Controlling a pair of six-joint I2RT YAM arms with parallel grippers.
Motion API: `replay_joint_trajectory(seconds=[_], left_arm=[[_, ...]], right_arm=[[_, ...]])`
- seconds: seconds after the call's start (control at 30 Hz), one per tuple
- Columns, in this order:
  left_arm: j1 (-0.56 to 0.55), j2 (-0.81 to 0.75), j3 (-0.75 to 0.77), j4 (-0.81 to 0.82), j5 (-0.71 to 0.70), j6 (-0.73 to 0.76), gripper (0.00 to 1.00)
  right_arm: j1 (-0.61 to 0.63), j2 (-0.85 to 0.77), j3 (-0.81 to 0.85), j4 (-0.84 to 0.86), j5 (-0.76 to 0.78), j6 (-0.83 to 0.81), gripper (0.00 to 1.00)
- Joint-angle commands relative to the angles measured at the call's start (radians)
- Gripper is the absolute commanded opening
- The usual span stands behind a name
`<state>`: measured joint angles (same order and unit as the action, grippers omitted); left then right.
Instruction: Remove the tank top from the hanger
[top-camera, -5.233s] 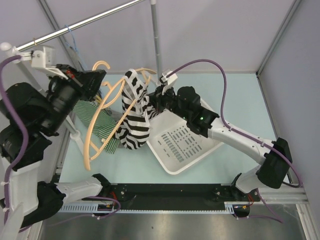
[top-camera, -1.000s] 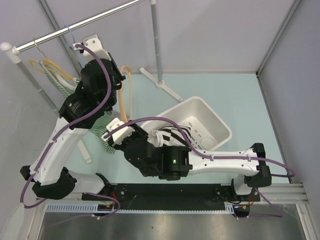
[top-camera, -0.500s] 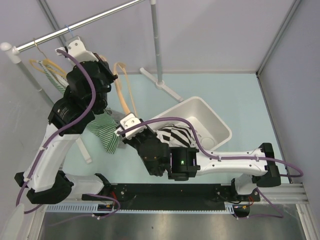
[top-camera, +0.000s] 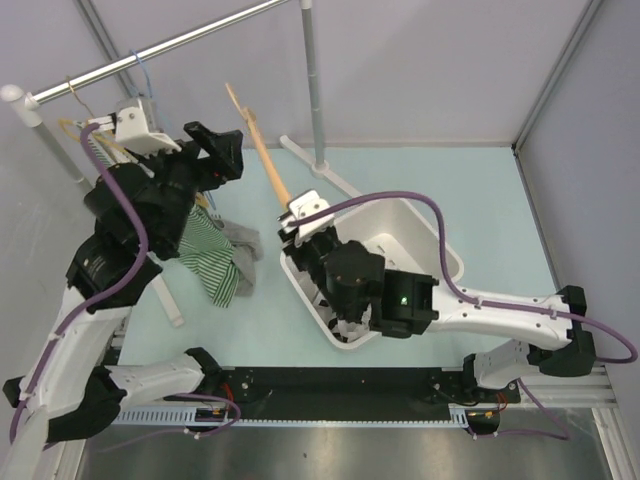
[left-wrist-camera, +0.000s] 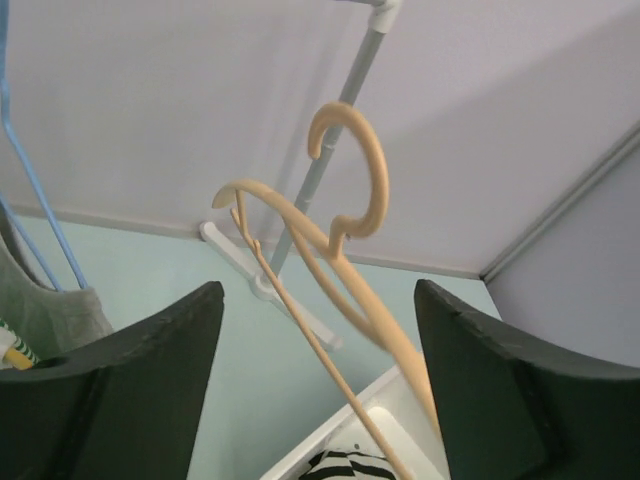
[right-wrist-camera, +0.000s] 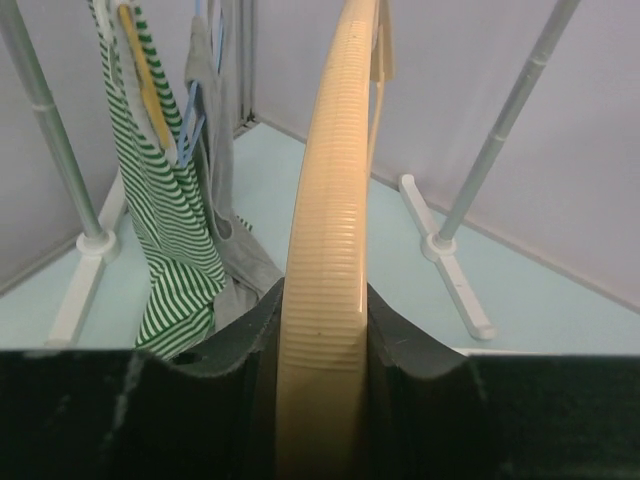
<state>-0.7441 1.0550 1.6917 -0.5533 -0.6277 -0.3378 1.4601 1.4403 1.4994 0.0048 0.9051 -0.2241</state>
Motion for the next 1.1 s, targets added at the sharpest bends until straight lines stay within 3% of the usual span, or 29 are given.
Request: replay_joint_trajectory(seconds=[0.0, 0.2, 0.43, 0.7, 0.9, 1.07], left_arm=[[-0.003, -0.087, -0.006, 0.082, 0.147, 0.074, 0.84], [-0.003, -0.292, -0.121, 0.107, 0.218, 0.125, 0.86], [-0.003, -0.437, -0.199, -0.052, 0.108, 0.140, 0.86], [-0.003, -0.414, -0.153, -0.184, 0.031, 0.126, 0.87], [-0.003, -0.388, -0.144, -0.198, 0.043, 0.120, 0.88], [-0.003, -0.382, -0.135, -0.212, 0.023, 0.092, 0.87]], right_arm=[[-0.102, -0.076, 0.008, -0.038, -0.130, 0.123, 0.00], [-0.268, -0.077, 0.025, -0.023, -0.325, 0.149, 0.00], [-0.466, 0.044, 0.195, -0.049, -0.543, 0.212, 0.00], [-0.599, 0.213, 0.430, -0.077, -0.701, 0.334, 0.00], [-0.676, 0.288, 0.518, -0.089, -0.862, 0.483, 0.00], [-0.737, 0.308, 0.521, -0.092, -0.896, 0.607, 0.00]])
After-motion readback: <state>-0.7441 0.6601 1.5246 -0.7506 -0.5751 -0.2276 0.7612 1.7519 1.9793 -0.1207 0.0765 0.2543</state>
